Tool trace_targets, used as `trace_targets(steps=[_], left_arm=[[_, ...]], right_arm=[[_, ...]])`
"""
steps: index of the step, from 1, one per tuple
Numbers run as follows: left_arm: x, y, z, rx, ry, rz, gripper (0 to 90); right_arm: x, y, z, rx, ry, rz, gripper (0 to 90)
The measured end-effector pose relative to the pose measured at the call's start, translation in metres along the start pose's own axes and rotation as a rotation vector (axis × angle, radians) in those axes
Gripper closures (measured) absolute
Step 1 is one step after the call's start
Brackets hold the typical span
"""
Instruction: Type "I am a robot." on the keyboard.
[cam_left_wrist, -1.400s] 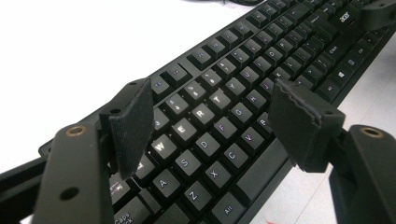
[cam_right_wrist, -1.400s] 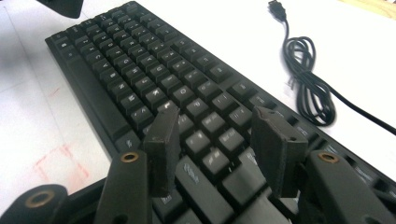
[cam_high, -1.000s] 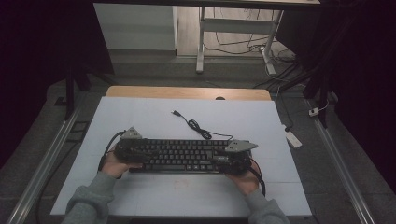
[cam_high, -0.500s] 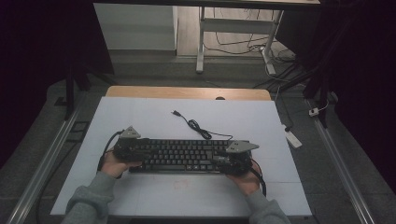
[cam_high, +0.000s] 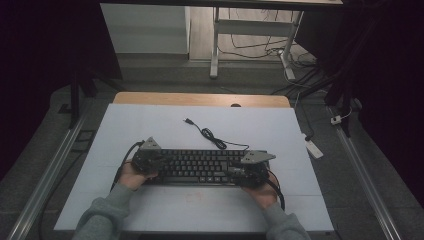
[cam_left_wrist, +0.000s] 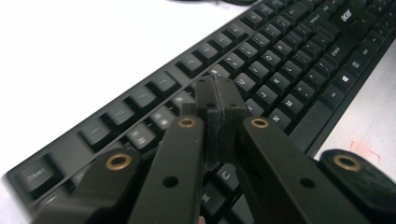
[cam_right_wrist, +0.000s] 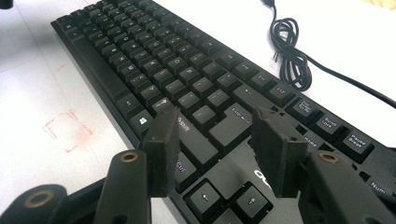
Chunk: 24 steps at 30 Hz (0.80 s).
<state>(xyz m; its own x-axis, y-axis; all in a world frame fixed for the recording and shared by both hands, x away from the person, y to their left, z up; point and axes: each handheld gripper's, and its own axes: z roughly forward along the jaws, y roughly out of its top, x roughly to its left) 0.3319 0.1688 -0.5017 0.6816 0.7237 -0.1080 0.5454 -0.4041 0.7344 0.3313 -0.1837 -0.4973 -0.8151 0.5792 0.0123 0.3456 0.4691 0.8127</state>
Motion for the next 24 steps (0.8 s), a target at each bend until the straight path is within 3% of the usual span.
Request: trace_targets(steps=[24], left_arm=[[-0.004, 0.003, 0.028, 0.066, 0.018, 0.01, 89.1]], right_arm=[[-0.001, -0.001, 0.002, 0.011, -0.005, -0.004, 52.0]])
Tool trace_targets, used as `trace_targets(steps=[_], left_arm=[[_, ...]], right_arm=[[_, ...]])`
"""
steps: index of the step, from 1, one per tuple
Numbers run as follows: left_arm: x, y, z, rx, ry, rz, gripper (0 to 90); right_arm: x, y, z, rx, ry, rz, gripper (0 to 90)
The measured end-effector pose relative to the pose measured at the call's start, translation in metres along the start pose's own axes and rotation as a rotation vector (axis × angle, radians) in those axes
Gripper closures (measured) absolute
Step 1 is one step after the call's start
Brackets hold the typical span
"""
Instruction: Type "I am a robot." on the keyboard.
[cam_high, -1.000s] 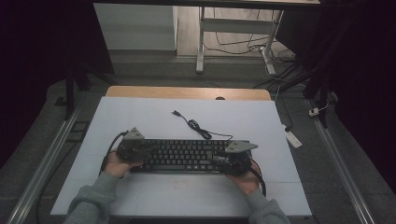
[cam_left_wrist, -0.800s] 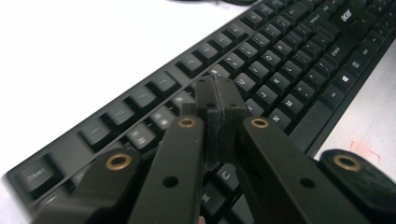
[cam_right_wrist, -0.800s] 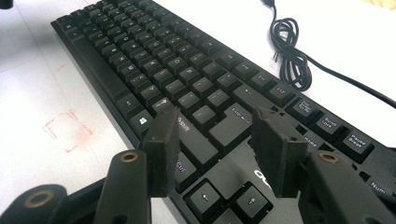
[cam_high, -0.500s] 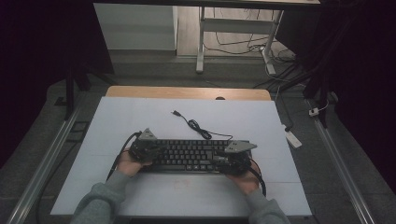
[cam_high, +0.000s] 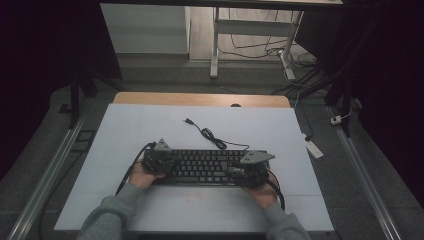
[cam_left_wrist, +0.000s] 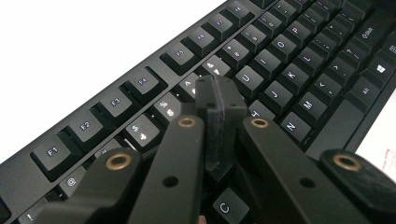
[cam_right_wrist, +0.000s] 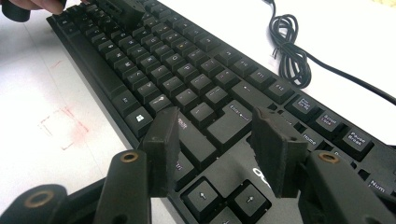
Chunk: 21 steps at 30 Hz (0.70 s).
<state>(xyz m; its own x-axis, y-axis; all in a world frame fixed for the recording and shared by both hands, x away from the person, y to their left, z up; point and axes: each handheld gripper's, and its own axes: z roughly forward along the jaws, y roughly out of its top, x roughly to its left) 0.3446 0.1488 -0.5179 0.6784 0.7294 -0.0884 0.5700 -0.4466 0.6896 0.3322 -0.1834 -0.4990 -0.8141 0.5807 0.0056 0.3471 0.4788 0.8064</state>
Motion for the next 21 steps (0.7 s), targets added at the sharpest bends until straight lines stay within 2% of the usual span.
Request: trace_targets(steps=[8, 13, 17, 21], left_arm=[[0.001, -0.001, 0.002, 0.001, 0.008, -0.007, 89.1], [0.0, -0.001, 0.004, 0.015, 0.009, 0.005, 89.2], [-0.001, -0.001, 0.004, 0.003, 0.013, 0.008, 89.2], [-0.002, 0.0, -0.005, -0.051, 0.005, 0.001, 86.8]], right_arm=[[0.0, 0.0, 0.0, 0.002, -0.002, 0.0, 52.0], [0.0, 0.0, 0.0, 0.0, 0.0, 0.001, 52.0], [0.0, 0.0, 0.0, 0.0, -0.002, 0.0, 51.9], [0.0, 0.0, -0.001, -0.008, 0.0, 0.002, 52.0]])
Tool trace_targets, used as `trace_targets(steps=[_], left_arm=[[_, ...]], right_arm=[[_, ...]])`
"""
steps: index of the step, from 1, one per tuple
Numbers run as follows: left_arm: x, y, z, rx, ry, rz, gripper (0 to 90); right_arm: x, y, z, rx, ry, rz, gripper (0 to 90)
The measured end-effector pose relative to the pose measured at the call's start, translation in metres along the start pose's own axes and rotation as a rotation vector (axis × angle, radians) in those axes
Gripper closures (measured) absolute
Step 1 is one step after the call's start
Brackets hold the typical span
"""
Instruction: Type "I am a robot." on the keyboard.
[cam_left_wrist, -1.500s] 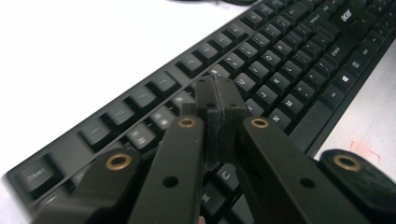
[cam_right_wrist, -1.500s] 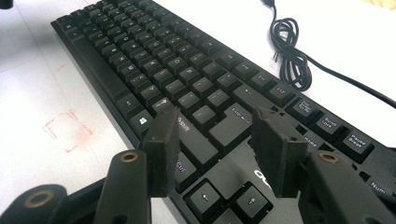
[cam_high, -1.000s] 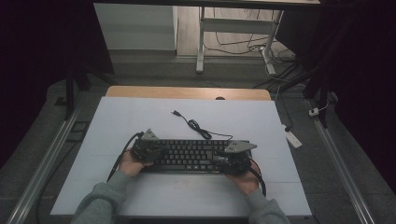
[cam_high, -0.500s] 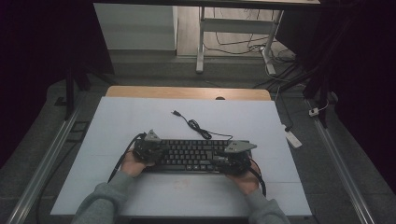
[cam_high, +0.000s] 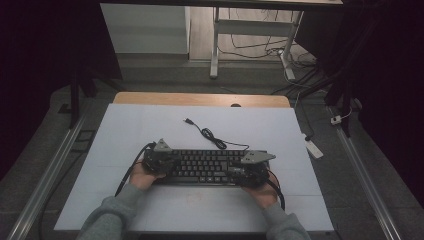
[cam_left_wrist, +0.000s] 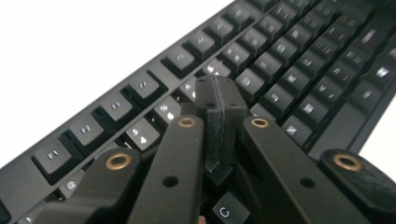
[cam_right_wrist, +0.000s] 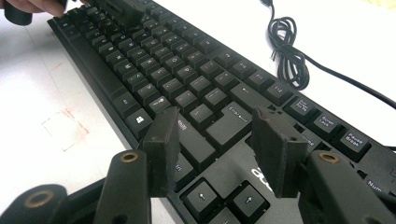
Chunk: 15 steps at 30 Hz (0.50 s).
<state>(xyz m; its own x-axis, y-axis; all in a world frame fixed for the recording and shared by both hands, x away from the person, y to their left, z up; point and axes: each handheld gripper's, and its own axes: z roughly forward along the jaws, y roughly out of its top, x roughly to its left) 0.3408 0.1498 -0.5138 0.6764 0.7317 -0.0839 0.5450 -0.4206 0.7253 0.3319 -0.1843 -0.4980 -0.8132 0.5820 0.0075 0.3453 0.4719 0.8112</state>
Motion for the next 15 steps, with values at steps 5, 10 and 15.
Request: trace_targets(steps=[5, 10, 15], left_arm=[[0.0, 0.002, -0.019, -0.08, -0.003, -0.018, 66.5], [0.001, 0.001, -0.032, -0.109, 0.003, -0.042, 47.2], [0.002, 0.0, -0.041, -0.105, -0.008, -0.051, 37.4]], right_arm=[[-0.001, 0.0, -0.001, -0.008, 0.001, 0.001, 52.0], [-0.001, 0.0, -0.001, -0.015, 0.009, -0.001, 52.0], [-0.001, 0.0, -0.002, -0.016, 0.006, -0.006, 51.8]])
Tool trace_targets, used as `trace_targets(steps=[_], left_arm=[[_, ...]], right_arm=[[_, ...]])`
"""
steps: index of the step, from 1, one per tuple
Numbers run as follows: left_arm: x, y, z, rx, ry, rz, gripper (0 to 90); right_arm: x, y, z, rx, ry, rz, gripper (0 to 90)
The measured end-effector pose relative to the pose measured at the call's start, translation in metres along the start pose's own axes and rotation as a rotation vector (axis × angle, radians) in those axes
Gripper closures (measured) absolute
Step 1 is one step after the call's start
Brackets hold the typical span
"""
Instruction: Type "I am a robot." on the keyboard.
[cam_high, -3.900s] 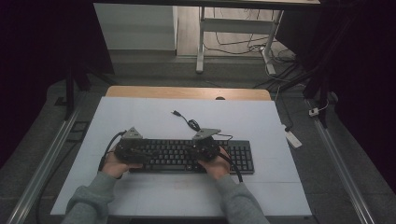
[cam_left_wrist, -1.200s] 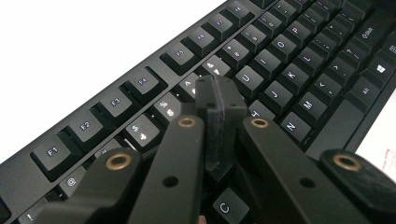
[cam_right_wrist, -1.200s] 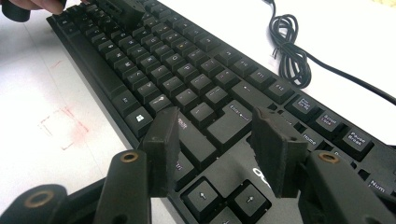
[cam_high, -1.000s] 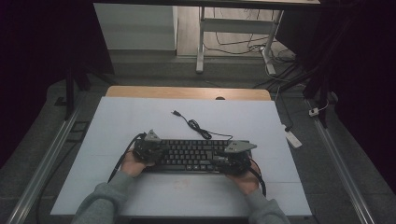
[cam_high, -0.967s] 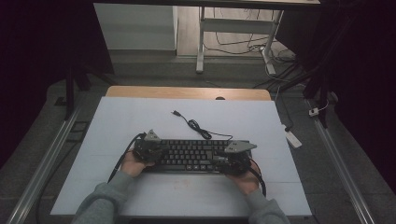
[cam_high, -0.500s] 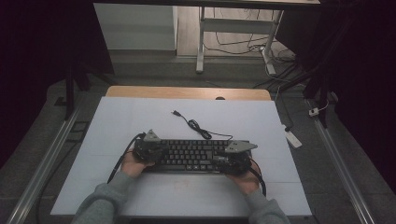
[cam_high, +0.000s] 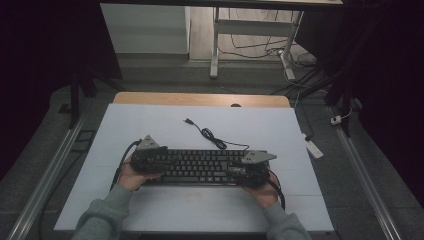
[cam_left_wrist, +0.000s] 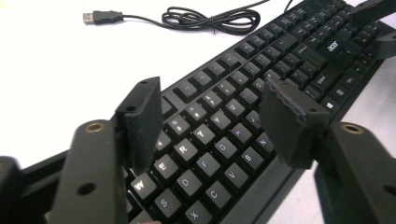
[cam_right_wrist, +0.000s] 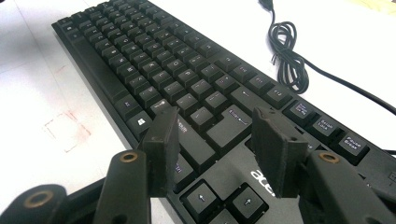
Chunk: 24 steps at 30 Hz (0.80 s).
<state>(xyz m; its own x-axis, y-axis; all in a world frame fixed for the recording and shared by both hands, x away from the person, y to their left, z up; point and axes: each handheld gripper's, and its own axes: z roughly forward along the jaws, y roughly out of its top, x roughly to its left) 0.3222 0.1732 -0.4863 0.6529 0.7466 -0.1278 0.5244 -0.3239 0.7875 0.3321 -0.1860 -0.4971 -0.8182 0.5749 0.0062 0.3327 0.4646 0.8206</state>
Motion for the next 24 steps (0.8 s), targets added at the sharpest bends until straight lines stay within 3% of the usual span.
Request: trace_targets(steps=[8, 24], left_arm=[[0.0054, -0.0034, -0.0075, 0.001, -0.04, 0.013, 30.4], [0.0088, -0.0054, -0.0069, 0.029, -0.034, -0.003, 26.1]], right_arm=[[-0.0006, -0.0003, -0.0002, -0.001, -0.004, -0.007, 51.6], [0.0032, 0.0084, -0.0011, -0.025, -0.003, -0.017, 51.5]])
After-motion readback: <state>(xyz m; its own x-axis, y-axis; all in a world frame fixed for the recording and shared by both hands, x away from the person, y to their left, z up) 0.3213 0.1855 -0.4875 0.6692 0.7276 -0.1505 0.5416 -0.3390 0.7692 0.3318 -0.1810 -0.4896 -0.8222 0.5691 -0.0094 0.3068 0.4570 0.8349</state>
